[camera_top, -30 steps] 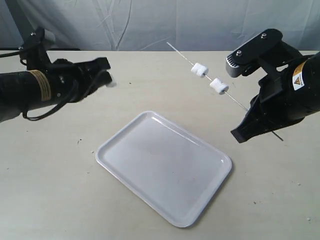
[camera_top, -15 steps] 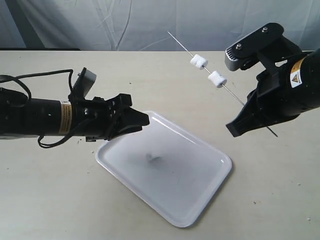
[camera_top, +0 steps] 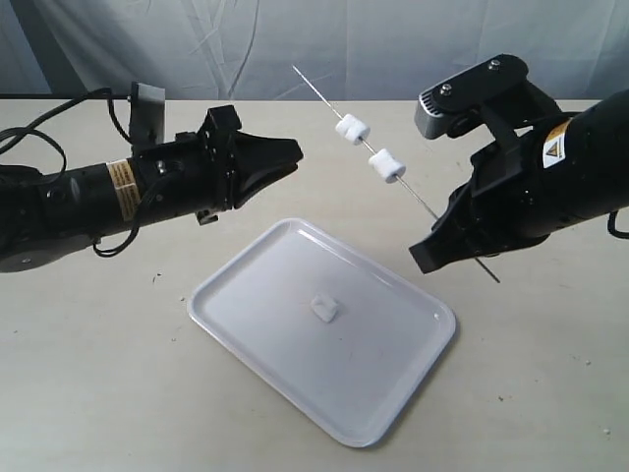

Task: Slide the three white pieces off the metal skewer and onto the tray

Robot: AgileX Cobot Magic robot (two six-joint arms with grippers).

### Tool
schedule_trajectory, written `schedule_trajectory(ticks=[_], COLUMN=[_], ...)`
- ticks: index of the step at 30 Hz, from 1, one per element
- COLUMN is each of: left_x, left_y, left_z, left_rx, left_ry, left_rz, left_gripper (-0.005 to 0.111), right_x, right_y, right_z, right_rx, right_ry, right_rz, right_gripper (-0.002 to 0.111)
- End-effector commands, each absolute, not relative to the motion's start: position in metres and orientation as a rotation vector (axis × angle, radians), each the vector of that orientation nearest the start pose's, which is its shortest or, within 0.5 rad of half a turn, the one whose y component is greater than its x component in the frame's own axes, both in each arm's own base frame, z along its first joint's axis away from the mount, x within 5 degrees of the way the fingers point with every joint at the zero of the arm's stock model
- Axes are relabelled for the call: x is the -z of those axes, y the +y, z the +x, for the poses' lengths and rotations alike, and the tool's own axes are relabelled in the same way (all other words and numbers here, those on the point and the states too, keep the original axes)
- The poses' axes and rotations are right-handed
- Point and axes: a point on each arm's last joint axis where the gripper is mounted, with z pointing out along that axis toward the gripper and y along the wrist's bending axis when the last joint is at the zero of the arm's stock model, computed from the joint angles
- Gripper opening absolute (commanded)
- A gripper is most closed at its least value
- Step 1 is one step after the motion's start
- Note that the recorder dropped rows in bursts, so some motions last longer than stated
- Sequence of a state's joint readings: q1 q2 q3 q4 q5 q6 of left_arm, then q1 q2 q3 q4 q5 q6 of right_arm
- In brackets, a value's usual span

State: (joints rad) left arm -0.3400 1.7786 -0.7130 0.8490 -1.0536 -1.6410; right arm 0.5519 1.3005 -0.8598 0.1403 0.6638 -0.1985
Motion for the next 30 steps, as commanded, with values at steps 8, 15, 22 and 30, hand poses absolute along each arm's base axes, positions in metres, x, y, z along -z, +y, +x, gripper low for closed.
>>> schedule_trajectory(ticks=[8, 15, 22, 30], left_x=[-0.2016, -0.1998, -0.2031, -0.2048], left_y=[-0.1676, -0.1692, -0.1696, -0.1696], left_z=[0.2968, 0.2937, 0.2932, 0.2933], left_rx=[1.616, 1.618, 1.654, 1.669], left_ry=[1.897, 1.927, 1.892, 1.874], left_rz=[-0.091, -0.044, -0.042, -0.046], left_gripper=[0.016, 0.024, 0.024, 0.024], right_x=[-0.2649, -0.2664, -0.2663, -0.2660], right_y=[0.1460, 0.1488, 0.1488, 0.1486], right_z=[0.2096, 0.2095, 0.2095, 0.2090], right_rx=[-0.386, -0.422, -0.421, -0.421], right_ry=[2.420, 2.395, 2.394, 2.398], right_rz=[-0.878, -0.886, -0.888, -0.896], right_gripper=[-0.001, -0.001, -0.001, -0.001])
